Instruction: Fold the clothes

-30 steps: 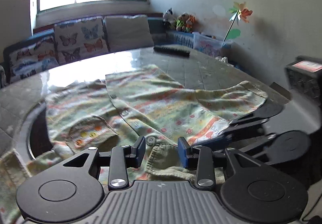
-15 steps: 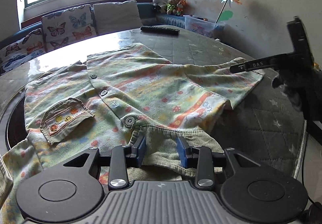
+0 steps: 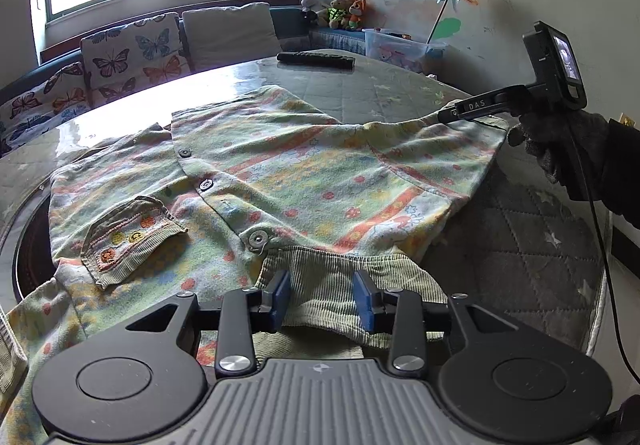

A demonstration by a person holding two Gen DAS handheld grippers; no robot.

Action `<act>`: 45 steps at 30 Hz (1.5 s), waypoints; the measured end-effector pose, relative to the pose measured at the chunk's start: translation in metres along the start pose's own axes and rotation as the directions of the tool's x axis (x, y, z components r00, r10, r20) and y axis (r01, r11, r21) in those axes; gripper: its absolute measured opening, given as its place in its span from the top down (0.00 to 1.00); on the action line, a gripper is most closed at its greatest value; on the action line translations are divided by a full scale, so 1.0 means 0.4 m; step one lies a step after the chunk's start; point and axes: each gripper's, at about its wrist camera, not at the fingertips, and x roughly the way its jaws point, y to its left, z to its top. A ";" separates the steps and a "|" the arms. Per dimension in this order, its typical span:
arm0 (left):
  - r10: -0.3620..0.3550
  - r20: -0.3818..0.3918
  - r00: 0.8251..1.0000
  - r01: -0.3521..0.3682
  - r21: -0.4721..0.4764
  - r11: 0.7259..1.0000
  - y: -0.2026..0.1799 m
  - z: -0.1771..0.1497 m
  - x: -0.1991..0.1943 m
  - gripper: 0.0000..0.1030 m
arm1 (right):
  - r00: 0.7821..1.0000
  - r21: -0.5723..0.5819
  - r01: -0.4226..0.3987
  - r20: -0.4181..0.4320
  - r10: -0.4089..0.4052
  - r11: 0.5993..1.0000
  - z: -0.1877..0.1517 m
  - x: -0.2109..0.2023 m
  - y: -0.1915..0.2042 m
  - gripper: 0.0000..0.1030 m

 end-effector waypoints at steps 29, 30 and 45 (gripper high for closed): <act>0.439 -0.029 0.898 -0.420 -0.348 0.838 0.282 -0.089 -0.158 0.59 | 0.889 -0.301 -0.441 -0.021 0.457 0.845 -0.054 -0.160 0.468 0.13; 0.459 -0.040 0.888 -0.443 -0.346 0.827 0.293 -0.097 -0.157 0.59 | 0.887 -0.302 -0.448 -0.031 0.461 0.841 -0.059 -0.152 0.480 0.10; 0.542 -0.031 0.840 -0.511 -0.381 0.770 0.356 -0.122 -0.185 0.89 | 0.895 -0.280 -0.443 -0.072 0.441 0.852 -0.086 -0.094 0.488 0.00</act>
